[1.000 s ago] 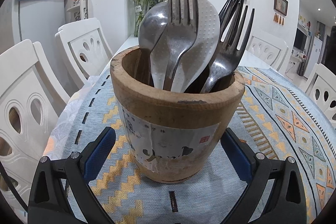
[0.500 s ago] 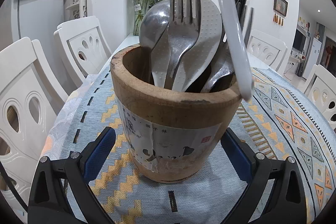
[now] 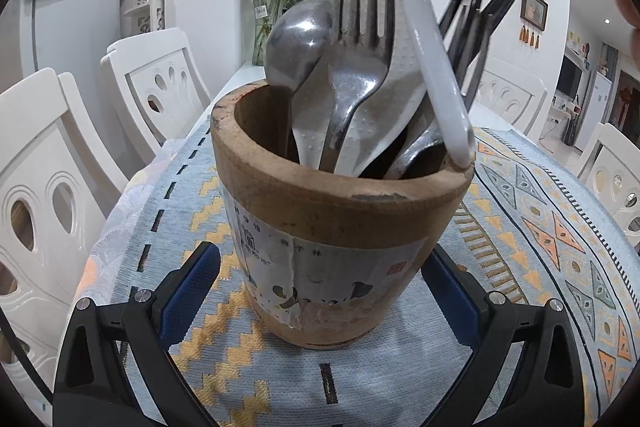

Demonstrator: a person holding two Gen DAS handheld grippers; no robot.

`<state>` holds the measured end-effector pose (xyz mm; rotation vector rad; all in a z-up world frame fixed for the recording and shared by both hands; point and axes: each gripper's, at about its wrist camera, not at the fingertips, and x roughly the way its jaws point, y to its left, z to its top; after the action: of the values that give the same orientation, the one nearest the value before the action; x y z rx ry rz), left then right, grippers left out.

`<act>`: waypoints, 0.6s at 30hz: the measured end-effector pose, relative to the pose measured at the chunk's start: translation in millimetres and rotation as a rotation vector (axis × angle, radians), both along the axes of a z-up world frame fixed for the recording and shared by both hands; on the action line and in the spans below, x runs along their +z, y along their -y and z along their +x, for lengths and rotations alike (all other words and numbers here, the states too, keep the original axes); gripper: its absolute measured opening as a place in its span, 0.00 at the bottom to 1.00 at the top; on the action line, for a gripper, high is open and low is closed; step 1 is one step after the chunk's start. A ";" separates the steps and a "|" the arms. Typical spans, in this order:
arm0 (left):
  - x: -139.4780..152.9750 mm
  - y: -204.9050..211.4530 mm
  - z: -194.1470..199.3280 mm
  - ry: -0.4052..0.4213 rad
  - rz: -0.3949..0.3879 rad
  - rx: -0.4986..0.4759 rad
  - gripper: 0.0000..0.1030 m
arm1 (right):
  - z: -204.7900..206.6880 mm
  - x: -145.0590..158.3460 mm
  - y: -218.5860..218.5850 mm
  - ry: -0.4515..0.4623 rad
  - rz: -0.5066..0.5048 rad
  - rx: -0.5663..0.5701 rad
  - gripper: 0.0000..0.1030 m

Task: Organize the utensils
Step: 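Lower the white ceramic spoon into the brown holder with the right tool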

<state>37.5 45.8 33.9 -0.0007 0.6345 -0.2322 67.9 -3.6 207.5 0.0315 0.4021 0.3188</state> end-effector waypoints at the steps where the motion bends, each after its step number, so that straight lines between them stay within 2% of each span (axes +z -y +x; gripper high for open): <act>1: 0.0 0.0 0.0 0.000 0.002 0.002 0.98 | -0.4 0.5 1.3 -0.002 0.005 -0.003 0.62; 4: -0.4 -0.9 1.0 -0.003 -0.001 0.004 0.98 | 0.1 5.3 5.5 -0.009 0.032 -0.014 0.62; 7: -0.7 -1.3 1.7 -0.004 -0.001 0.003 0.98 | -1.0 9.2 8.2 0.023 0.069 -0.049 0.62; 10: -1.3 -2.2 2.9 -0.008 0.001 0.003 0.98 | 2.7 5.6 6.4 -0.026 0.085 -0.051 0.62; 11: -1.4 -2.7 3.0 -0.008 -0.002 0.003 0.98 | -1.7 0.5 6.4 -0.044 0.074 -0.041 0.62; 14: -2.1 -1.7 3.2 -0.011 0.002 -0.005 0.98 | -25.7 -1.9 4.4 -0.004 -0.021 -0.012 0.62; 18: -3.5 -3.8 5.5 -0.022 -0.006 0.000 0.98 | -46.9 -1.5 -0.8 -0.017 -0.116 0.069 0.62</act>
<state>43.0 49.6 30.4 -0.0089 0.6557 -0.2347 21.0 -2.8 205.9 -0.0936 0.4387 0.3630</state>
